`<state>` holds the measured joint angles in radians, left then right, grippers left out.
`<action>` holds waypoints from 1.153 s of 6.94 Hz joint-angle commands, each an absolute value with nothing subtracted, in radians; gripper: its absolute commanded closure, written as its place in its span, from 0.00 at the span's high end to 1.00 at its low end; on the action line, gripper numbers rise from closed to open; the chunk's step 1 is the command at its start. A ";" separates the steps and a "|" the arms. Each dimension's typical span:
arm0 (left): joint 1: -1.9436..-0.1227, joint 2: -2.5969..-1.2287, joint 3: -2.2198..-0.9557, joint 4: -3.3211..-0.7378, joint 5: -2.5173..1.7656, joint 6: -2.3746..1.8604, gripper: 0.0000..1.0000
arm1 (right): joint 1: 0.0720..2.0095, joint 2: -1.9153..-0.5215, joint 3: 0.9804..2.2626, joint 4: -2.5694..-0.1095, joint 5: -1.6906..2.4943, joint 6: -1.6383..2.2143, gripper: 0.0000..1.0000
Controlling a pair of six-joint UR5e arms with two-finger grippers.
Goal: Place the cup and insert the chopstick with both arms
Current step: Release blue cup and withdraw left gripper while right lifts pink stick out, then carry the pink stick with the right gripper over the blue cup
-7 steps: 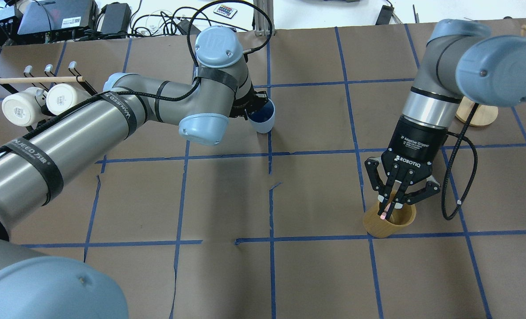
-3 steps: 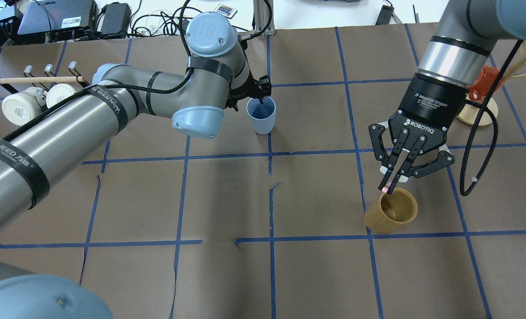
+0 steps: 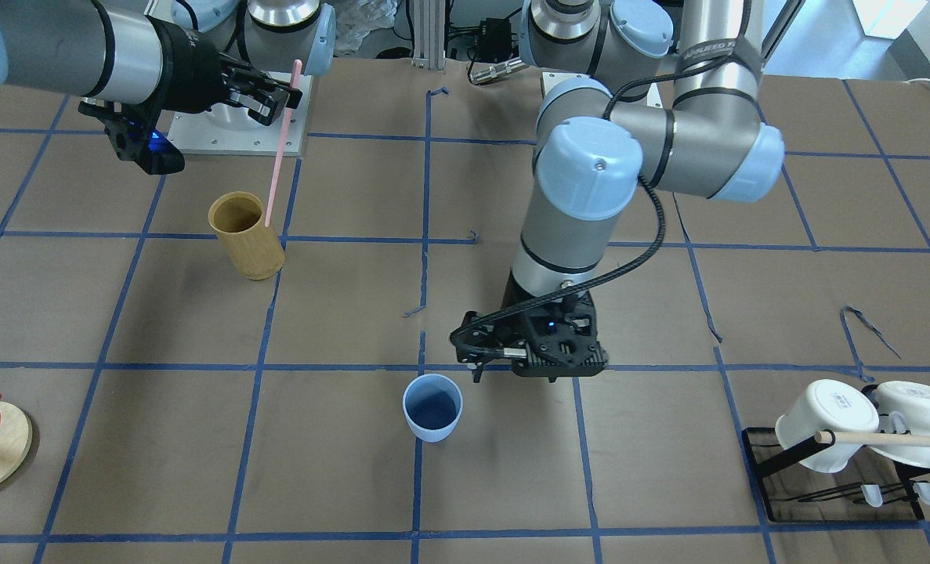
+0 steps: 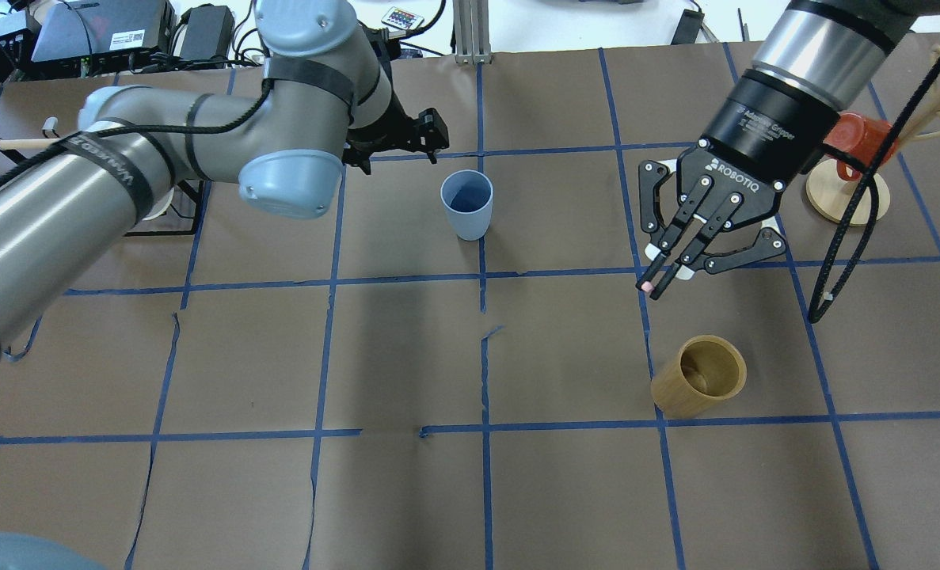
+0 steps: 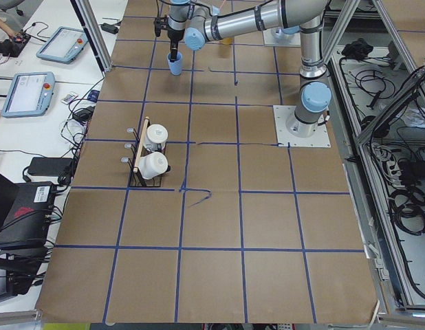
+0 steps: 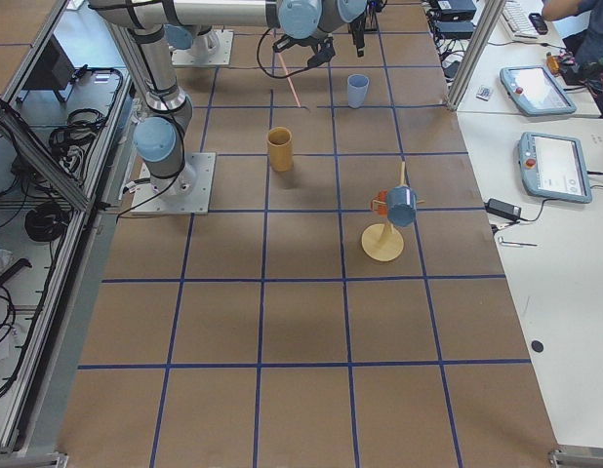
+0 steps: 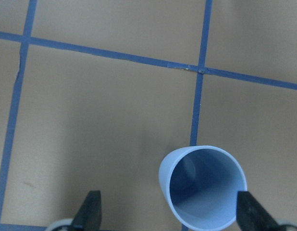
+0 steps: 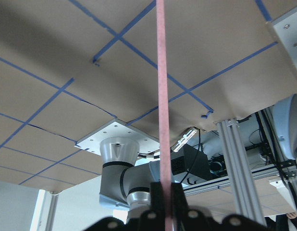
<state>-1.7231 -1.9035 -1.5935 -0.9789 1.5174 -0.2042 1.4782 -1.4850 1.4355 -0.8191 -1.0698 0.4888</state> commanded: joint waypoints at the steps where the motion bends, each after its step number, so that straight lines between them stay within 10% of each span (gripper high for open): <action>1: -1.596 -1.804 -1.598 -1.121 1.513 -0.002 1.00 | 1.479 -1.438 1.420 -0.901 -0.868 0.505 0.00; 8: -1.517 -1.683 -1.611 -1.331 1.522 0.091 1.00 | 1.512 -1.223 1.427 -1.474 -0.419 0.942 0.00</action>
<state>-1.5203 -1.7203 -1.6142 -1.2482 1.5146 0.0983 1.4960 -1.2592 1.4255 -1.4060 -0.4315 0.8971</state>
